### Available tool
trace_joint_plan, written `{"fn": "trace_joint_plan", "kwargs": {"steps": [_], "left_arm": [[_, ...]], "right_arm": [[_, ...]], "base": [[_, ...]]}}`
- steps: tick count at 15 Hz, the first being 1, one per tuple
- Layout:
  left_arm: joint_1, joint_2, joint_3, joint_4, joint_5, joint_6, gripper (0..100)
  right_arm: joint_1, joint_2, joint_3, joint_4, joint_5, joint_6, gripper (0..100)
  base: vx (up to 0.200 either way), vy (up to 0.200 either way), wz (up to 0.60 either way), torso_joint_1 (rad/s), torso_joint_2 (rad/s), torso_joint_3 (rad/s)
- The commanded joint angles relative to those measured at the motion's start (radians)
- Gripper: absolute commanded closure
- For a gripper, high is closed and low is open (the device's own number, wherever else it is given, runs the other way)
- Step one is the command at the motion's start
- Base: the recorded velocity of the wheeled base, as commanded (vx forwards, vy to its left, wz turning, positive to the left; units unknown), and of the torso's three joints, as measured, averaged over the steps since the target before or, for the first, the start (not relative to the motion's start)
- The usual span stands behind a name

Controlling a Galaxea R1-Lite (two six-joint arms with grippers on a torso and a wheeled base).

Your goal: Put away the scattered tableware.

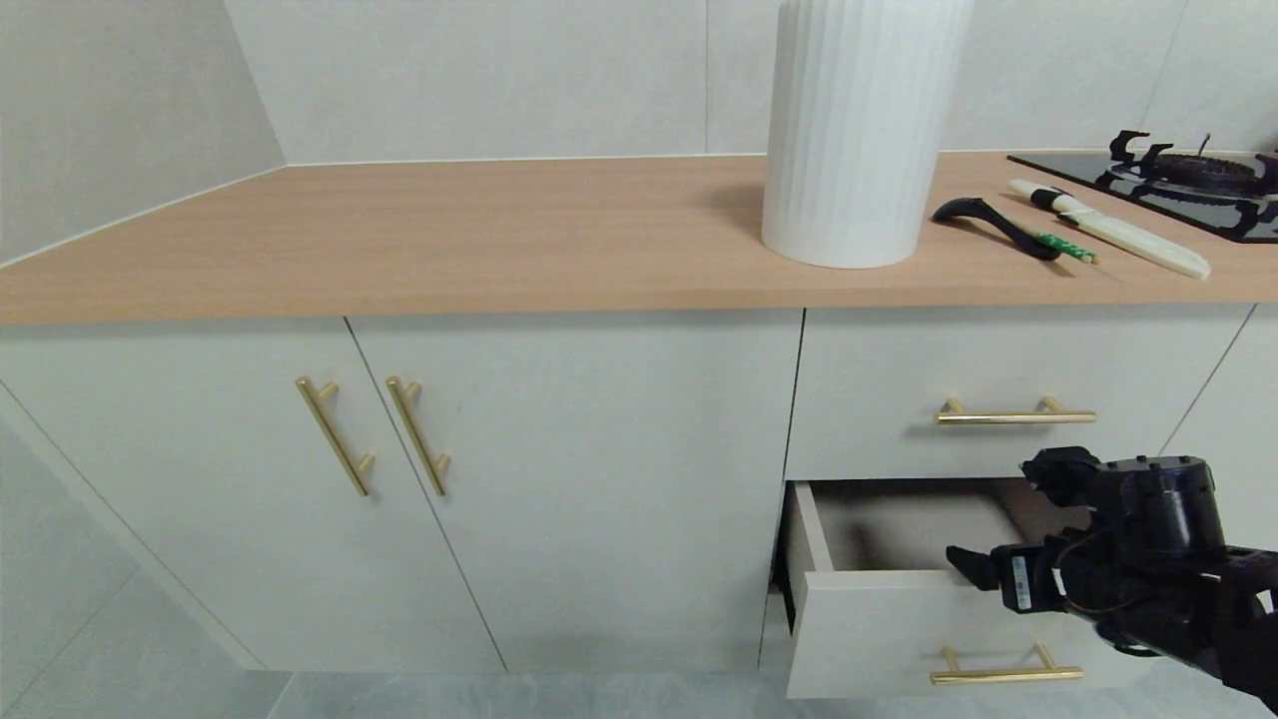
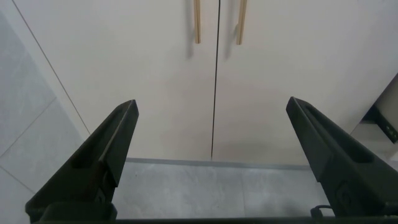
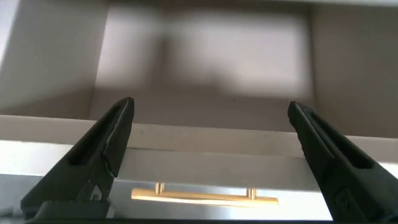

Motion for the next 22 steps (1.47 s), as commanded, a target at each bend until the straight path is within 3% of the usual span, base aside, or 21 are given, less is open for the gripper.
{"fn": "trace_joint_plan", "kwargs": {"steps": [1, 4, 6, 8, 15, 19, 22], "left_arm": [[0.001, 0.001, 0.000, -0.001, 0.000, 0.000, 0], [0.001, 0.001, 0.000, -0.001, 0.000, 0.000, 0], [0.001, 0.001, 0.000, -0.001, 0.000, 0.000, 0], [0.001, 0.001, 0.000, -0.001, 0.000, 0.000, 0], [0.001, 0.001, 0.000, -0.001, 0.000, 0.000, 0], [0.001, 0.001, 0.000, -0.001, 0.000, 0.000, 0], [0.001, 0.001, 0.000, -0.001, 0.000, 0.000, 0]], "right_arm": [[0.000, -0.090, -0.020, 0.105, 0.015, -0.012, 0], [0.000, -0.163, -0.033, 0.318, 0.043, -0.091, 0], [0.002, -0.246, -0.089, 0.564, 0.091, -0.131, 0], [0.002, -0.289, -0.128, 0.688, 0.109, -0.133, 0], [0.005, -0.236, -0.097, 0.720, 0.097, -0.200, 0], [0.079, -0.251, -0.100, 0.958, 0.078, -0.252, 0], [0.091, -0.260, -0.114, 1.025, 0.052, -0.263, 0]], "base": [[0.000, 0.000, 0.00, 0.000, 0.00, 0.000], [0.000, 0.000, 0.00, 0.000, 0.00, 0.000], [0.000, 0.000, 0.00, 0.000, 0.00, 0.000], [0.000, 0.000, 0.00, 0.000, 0.00, 0.000], [0.000, 0.000, 0.00, 0.000, 0.00, 0.000], [0.000, 0.000, 0.00, 0.000, 0.00, 0.000], [0.000, 0.000, 0.00, 0.000, 0.00, 0.000]]}}
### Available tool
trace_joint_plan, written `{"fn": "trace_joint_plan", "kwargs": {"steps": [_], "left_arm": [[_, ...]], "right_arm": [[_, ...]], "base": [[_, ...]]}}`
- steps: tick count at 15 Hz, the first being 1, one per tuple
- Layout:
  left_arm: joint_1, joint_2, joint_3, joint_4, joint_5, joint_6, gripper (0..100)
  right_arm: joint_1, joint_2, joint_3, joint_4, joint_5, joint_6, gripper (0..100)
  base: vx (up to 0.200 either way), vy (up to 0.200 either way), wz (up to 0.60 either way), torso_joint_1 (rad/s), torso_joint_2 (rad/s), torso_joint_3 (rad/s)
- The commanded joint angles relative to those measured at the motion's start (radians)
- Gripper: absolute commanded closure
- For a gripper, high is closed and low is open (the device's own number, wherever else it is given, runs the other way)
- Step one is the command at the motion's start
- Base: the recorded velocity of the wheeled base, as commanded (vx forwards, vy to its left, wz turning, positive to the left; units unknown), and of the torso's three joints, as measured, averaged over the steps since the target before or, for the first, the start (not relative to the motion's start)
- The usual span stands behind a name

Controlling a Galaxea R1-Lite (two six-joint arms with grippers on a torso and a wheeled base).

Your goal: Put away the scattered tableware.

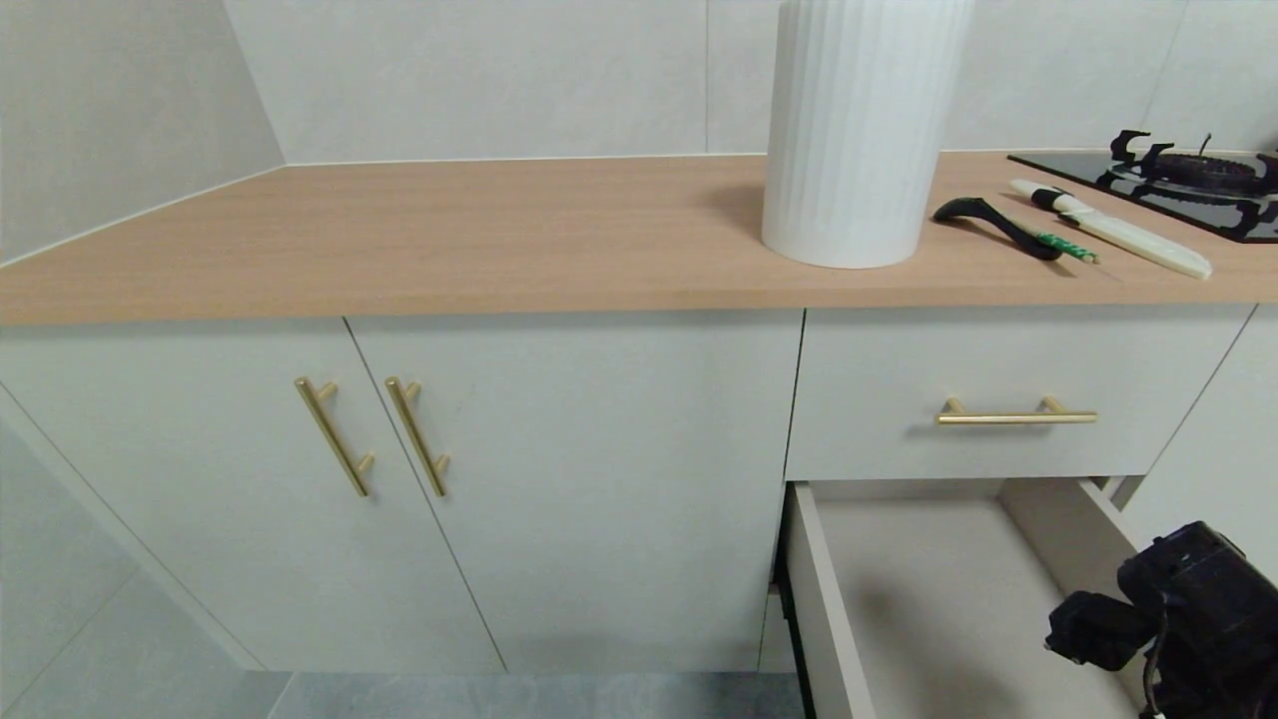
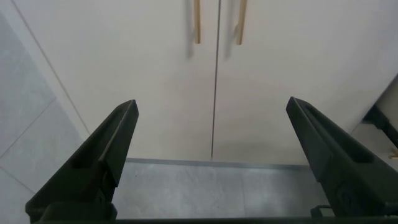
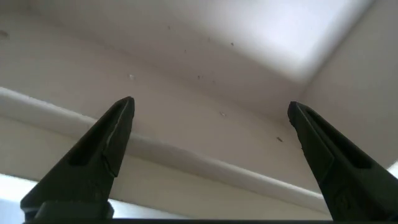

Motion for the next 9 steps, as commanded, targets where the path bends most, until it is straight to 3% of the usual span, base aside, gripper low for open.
{"fn": "trace_joint_plan", "kwargs": {"steps": [1, 4, 7, 9], "left_arm": [[0.001, 0.001, 0.000, -0.001, 0.001, 0.000, 0], [0.001, 0.001, 0.000, -0.001, 0.001, 0.000, 0], [0.001, 0.001, 0.000, -0.001, 0.001, 0.000, 0], [0.001, 0.001, 0.000, -0.001, 0.001, 0.000, 0]], "right_arm": [[0.005, -0.002, -0.012, -0.004, -0.004, 0.002, 0], [-0.009, -0.017, -0.046, -0.057, -0.001, 0.036, 0], [-0.010, -0.077, -0.052, -0.222, 0.001, 0.171, 0], [-0.013, -0.126, -0.050, -0.299, -0.002, 0.181, 0]], "base": [[0.000, 0.000, 0.00, 0.000, 0.00, 0.000], [0.000, 0.000, 0.00, 0.000, 0.00, 0.000], [0.000, 0.000, 0.00, 0.000, 0.00, 0.000], [0.000, 0.000, 0.00, 0.000, 0.00, 0.000]]}}
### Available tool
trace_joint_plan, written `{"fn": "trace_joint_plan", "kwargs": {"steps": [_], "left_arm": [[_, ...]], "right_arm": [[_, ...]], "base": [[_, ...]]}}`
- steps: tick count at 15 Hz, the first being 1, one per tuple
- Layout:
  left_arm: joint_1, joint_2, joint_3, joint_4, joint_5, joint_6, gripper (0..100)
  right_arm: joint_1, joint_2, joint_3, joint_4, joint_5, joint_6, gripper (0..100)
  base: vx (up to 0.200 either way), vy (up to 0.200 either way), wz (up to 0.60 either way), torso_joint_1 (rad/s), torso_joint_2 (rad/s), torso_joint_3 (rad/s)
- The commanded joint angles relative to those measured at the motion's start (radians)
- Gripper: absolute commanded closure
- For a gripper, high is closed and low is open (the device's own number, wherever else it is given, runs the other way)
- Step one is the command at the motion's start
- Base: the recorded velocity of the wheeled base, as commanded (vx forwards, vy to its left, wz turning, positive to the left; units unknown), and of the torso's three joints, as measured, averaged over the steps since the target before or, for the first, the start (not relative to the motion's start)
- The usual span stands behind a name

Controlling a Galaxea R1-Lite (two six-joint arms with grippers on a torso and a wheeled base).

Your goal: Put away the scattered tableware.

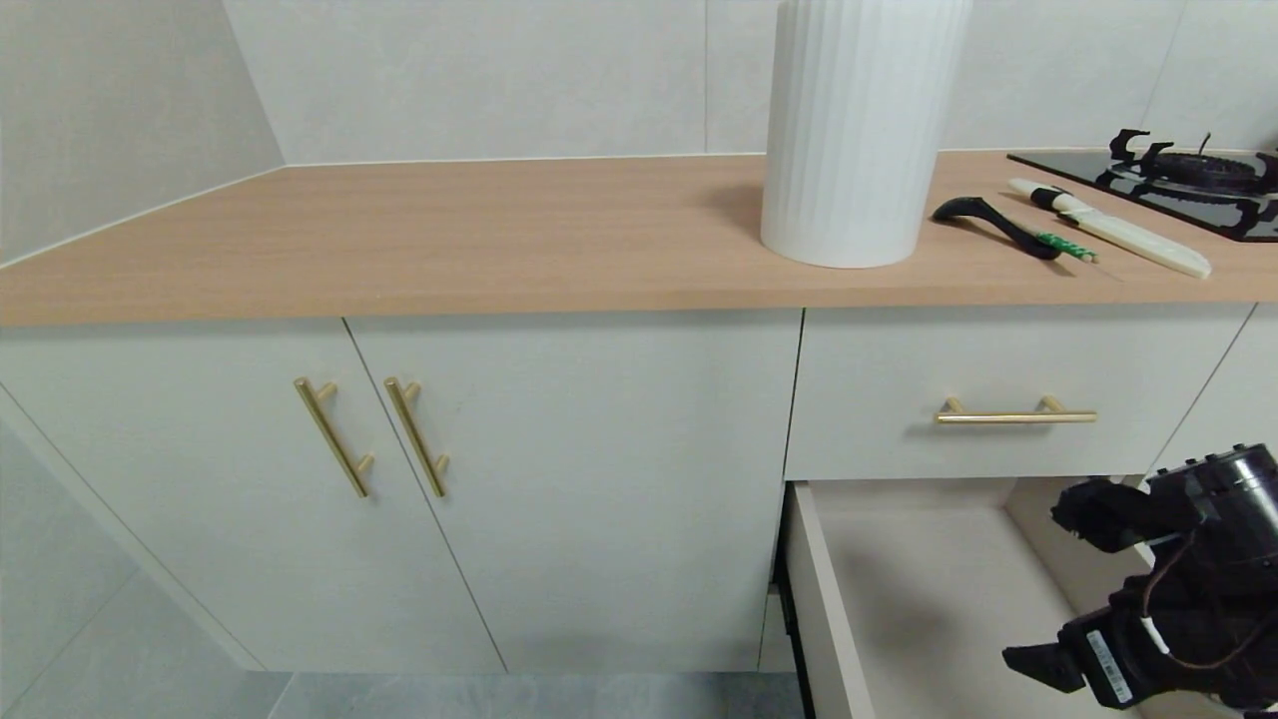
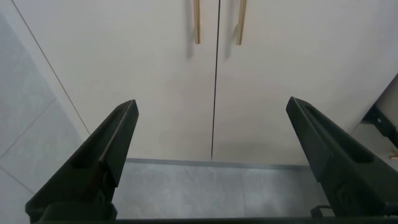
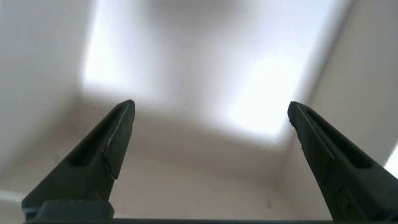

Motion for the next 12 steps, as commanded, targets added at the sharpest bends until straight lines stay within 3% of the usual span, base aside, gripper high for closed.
{"fn": "trace_joint_plan", "kwargs": {"steps": [1, 7, 12], "left_arm": [[0.000, 0.001, 0.000, -0.001, 0.000, 0.000, 0], [0.000, 0.001, 0.000, -0.001, 0.000, 0.000, 0], [0.000, 0.001, 0.000, -0.001, 0.000, 0.000, 0]], "right_arm": [[-0.010, -0.087, 0.000, -0.030, -0.001, 0.004, 0], [-0.028, -0.173, 0.000, -0.078, 0.002, -0.003, 0], [-0.028, -0.176, 0.001, -0.078, 0.000, -0.006, 0]], "base": [[0.000, 0.000, 0.00, 0.000, 0.00, 0.000], [0.000, 0.000, 0.00, 0.000, 0.00, 0.000], [0.000, 0.000, 0.00, 0.085, -0.28, -0.269]]}}
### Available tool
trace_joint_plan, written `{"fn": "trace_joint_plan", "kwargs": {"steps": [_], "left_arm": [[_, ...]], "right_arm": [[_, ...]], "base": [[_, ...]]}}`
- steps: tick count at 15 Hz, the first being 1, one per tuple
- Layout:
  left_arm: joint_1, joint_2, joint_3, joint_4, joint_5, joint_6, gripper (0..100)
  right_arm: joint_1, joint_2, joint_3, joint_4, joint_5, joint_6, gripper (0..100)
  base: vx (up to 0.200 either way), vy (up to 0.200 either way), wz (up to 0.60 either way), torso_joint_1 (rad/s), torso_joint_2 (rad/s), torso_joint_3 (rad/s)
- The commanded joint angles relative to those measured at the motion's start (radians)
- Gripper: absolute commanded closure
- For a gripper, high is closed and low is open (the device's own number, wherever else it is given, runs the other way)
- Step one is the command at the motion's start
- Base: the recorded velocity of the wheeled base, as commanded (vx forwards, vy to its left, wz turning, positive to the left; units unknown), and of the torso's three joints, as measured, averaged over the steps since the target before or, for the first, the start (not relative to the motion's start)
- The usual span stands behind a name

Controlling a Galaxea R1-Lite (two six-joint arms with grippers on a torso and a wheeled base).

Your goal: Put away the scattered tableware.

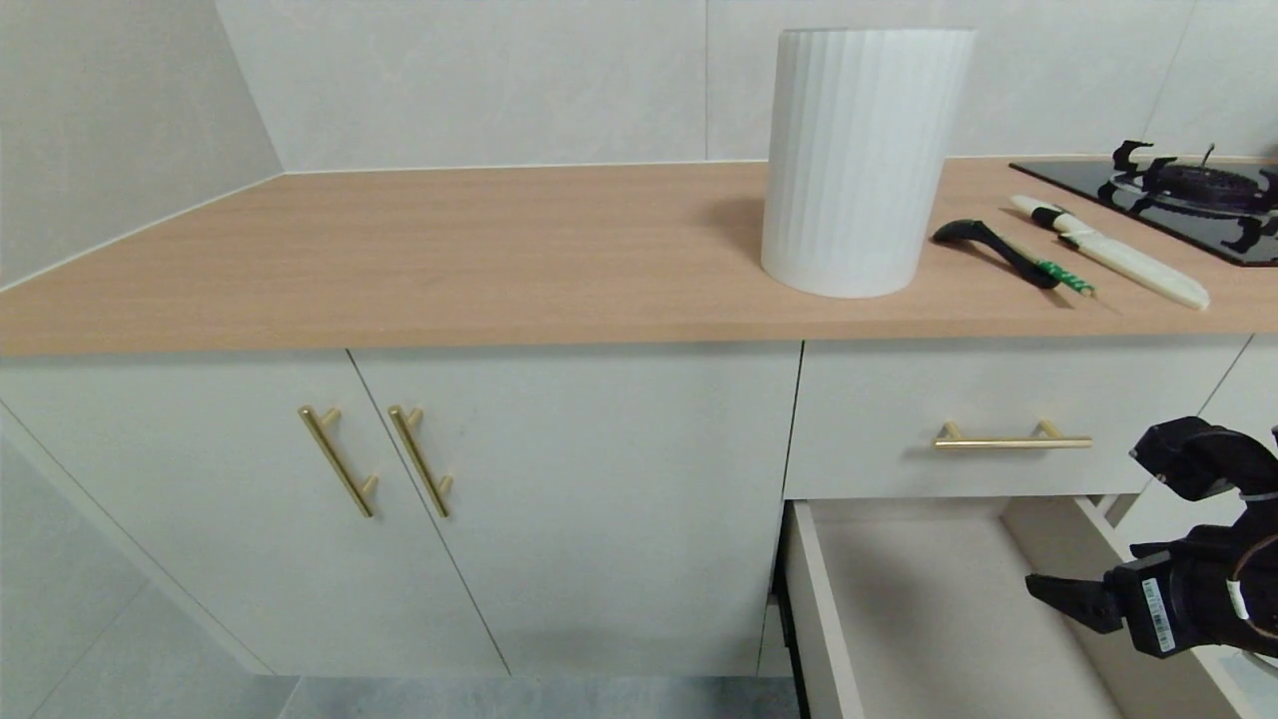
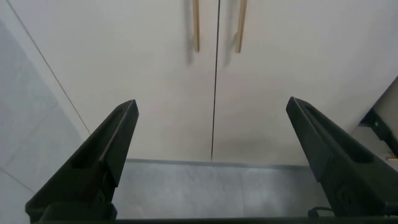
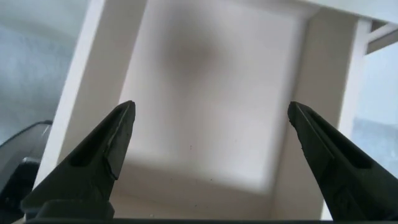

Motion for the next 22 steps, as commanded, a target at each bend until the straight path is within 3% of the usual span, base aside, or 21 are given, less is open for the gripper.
{"fn": "trace_joint_plan", "kwargs": {"steps": [1, 14, 18, 22], "left_arm": [[0.000, 0.001, 0.000, 0.000, 0.000, 0.000, 0], [0.000, 0.001, 0.000, 0.000, 0.000, 0.000, 0], [0.000, 0.001, 0.000, 0.000, 0.000, 0.000, 0], [0.000, 0.001, 0.000, 0.000, 0.000, 0.000, 0]], "right_arm": [[0.001, -0.004, 0.002, -0.001, 0.001, -0.001, 0], [0.001, 0.005, 0.005, -0.001, 0.001, -0.002, 0], [0.011, 0.011, 0.003, -0.001, 0.002, -0.002, 0], [-0.012, 0.095, -0.146, -0.008, -0.027, 0.010, 0]], "base": [[0.000, 0.000, 0.00, 0.119, -0.56, -0.315], [0.000, 0.000, 0.00, 0.176, -0.49, -0.295], [0.000, 0.000, 0.00, 0.078, -0.17, -0.101], [0.000, 0.000, 0.00, 0.000, 0.00, 0.000]]}}
